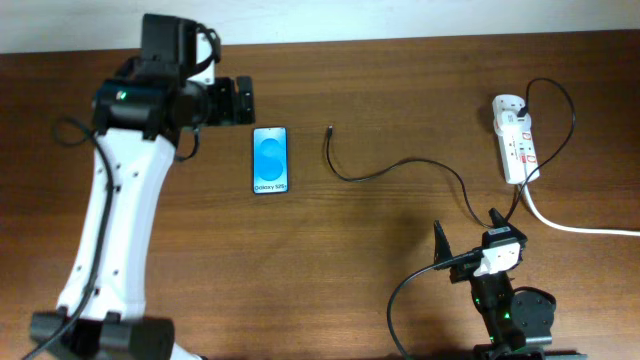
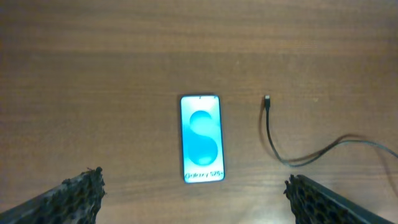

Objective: Plug charger to phone and switch on socket
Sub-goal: 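Move the left gripper forward over the blue phone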

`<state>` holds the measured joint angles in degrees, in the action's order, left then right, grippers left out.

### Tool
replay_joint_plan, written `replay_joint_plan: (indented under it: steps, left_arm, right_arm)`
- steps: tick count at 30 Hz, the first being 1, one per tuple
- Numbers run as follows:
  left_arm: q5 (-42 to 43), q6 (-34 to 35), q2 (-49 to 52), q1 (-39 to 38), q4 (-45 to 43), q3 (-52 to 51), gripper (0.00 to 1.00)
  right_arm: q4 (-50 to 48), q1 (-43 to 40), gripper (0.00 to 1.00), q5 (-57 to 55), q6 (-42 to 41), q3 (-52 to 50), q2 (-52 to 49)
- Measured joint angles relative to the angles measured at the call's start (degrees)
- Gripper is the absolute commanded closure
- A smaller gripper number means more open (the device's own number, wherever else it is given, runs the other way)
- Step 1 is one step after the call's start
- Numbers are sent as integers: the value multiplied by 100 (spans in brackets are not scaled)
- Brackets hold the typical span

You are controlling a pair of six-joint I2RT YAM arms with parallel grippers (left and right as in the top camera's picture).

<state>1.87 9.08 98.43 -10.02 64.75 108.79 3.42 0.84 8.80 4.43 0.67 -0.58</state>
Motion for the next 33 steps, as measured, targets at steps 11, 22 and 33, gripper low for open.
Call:
replay_joint_plan:
  steps: [11,22,33]
  left_arm:
    - [-92,2,2179,-529,258,511,1]
    - [-13,68,2962,-529,249,511,1]
    - [-83,323,3541,-535,-11,511,1]
  right_arm:
    - [0,0,2,0,2,0,0]
    - [0,0,2,0,4,0,0]
    - [0,0,2,0,4,0,0]
